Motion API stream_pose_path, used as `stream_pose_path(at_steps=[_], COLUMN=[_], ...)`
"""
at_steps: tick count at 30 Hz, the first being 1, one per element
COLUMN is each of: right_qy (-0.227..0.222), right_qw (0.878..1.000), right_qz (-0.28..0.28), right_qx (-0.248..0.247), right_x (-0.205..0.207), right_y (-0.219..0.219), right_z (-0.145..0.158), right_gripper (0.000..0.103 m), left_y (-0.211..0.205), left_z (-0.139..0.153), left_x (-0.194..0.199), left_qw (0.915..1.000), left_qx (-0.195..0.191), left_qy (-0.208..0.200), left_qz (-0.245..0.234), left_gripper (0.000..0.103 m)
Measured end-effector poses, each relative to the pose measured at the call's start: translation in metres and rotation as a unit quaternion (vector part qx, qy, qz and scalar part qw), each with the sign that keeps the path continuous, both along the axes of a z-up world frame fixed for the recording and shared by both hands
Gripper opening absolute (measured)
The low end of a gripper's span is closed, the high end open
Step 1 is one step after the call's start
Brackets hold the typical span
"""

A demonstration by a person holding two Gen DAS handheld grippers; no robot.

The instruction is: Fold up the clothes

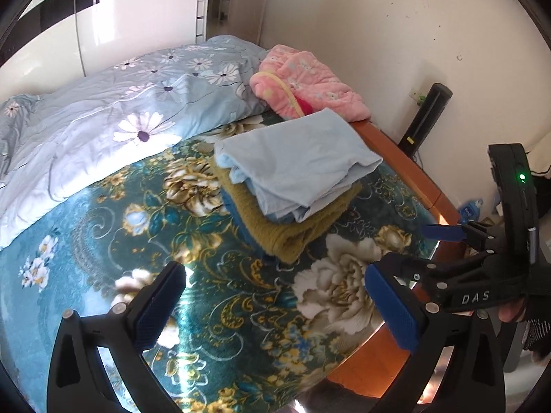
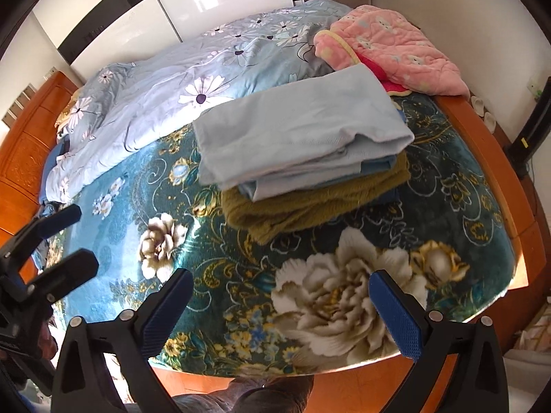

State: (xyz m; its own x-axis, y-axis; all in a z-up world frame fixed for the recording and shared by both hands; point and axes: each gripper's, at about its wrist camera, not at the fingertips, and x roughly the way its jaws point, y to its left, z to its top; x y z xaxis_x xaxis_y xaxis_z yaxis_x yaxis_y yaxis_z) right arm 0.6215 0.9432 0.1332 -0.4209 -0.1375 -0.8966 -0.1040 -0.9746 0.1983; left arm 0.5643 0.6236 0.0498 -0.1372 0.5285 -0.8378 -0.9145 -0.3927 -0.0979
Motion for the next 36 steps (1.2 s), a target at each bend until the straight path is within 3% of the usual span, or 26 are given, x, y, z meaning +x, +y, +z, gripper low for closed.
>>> stream_pose_path(at_steps=[7,14,19,27,36], right_qy=[-0.003,-0.011,-0.016,-0.017,-0.013], right_qw=[1.000,1.000,1.000,1.000,1.000], right_qz=[-0.002,-0.003,-0.006,-0.008,-0.005], right_qx=[0.011,0.016,0.016,0.020,0.015], right_x=[0.028,0.051,0.059,0.063,0.061], right_y=[-0.020,-0.030,-0.025,-0.007,0.008], right_z=[-0.002,-0.004,-0.008,-0.009,-0.011], right_gripper=[0.103,0.103,0.103,0.103,0.103], left_y=[-0.023,-0.037,-0.034,-0.020,-0.014], left_z=[-0.007,-0.019,-0.028,-0.035,-0.033], left_x=[0.004,0.011,0.022,0.037,0.046], left_qw=[0.9987,0.9981,0.9966,0.9953,0.9939], left_qx=[-0.014,-0.033,-0.053,-0.073,-0.073], left_qy=[0.024,0.020,0.041,0.042,0.058], left_qz=[0.042,0.049,0.046,0.047,0.059], left_gripper=[0.103,0.103,0.103,0.103,0.103])
